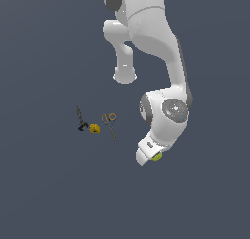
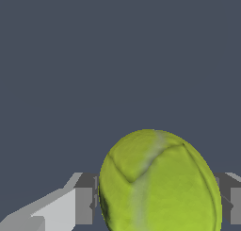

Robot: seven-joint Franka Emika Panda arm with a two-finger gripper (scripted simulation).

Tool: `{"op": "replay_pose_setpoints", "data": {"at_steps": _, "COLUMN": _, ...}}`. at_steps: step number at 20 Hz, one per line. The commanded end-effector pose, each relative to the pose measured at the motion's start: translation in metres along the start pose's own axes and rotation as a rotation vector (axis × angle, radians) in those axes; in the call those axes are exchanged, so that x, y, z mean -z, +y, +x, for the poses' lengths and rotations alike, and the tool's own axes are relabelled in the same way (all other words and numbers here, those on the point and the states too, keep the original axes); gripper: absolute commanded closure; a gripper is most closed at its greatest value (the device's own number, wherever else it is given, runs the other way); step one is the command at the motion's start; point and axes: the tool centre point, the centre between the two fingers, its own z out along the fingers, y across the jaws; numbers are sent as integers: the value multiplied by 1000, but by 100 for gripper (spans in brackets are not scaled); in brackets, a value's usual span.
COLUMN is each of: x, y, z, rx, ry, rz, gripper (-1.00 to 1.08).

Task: Pick up a designated object from a clutter of objects.

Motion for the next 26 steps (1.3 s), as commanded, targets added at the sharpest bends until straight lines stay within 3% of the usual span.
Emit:
{"op": "replay_pose_setpoints", "data": {"at_steps": 1, "x": 14, "y": 6, "z": -13, "rx": -1, "ry": 2, "rz": -2, "gripper": 108}}
{"op": "replay_pose_setpoints", "data": {"at_steps": 26, "x": 207, "y": 93, "z": -211, "rx": 0, "ry": 6, "rz": 2, "gripper": 108}}
